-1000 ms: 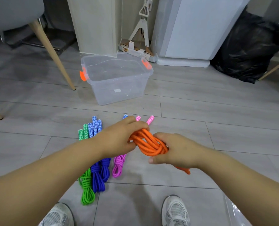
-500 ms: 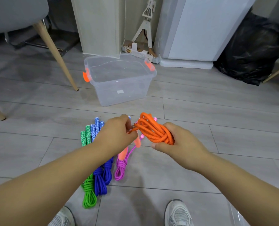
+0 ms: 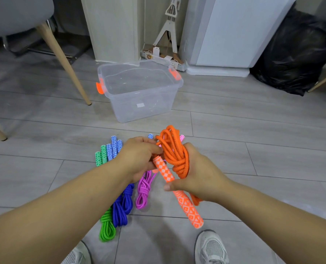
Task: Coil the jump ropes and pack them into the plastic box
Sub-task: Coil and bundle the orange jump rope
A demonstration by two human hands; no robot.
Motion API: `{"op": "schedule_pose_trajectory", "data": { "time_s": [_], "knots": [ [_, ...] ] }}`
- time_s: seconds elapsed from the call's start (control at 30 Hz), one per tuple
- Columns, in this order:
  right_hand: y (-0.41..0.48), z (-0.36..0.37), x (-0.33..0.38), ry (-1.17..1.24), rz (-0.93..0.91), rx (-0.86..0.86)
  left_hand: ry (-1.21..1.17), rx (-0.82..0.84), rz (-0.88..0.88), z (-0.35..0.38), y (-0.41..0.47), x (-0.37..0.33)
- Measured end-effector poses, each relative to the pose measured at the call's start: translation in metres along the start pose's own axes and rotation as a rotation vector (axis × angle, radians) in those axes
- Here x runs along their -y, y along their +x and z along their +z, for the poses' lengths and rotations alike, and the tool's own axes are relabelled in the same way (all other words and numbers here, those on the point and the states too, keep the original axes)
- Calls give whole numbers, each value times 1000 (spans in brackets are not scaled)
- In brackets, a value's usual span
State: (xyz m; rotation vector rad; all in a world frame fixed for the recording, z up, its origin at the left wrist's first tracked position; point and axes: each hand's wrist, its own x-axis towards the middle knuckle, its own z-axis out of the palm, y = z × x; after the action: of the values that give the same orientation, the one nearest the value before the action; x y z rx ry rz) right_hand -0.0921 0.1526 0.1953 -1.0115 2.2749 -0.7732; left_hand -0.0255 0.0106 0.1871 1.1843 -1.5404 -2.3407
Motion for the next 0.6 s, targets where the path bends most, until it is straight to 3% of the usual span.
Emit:
{"op": "schedule_pose_trajectory", "data": {
  "time_s": [0.23,0.47,0.6],
  "knots": [
    [0,2,-3,-57,-52,-6,-120,173,-116,-5,-6,-6],
    [-7,-7,-7,-224,-90,235,-135,98,-392,-27,6,-1],
    [-11,-6,-4,-338,-120,365,-72,-27,-309,-27,9,4]
  ]
}}
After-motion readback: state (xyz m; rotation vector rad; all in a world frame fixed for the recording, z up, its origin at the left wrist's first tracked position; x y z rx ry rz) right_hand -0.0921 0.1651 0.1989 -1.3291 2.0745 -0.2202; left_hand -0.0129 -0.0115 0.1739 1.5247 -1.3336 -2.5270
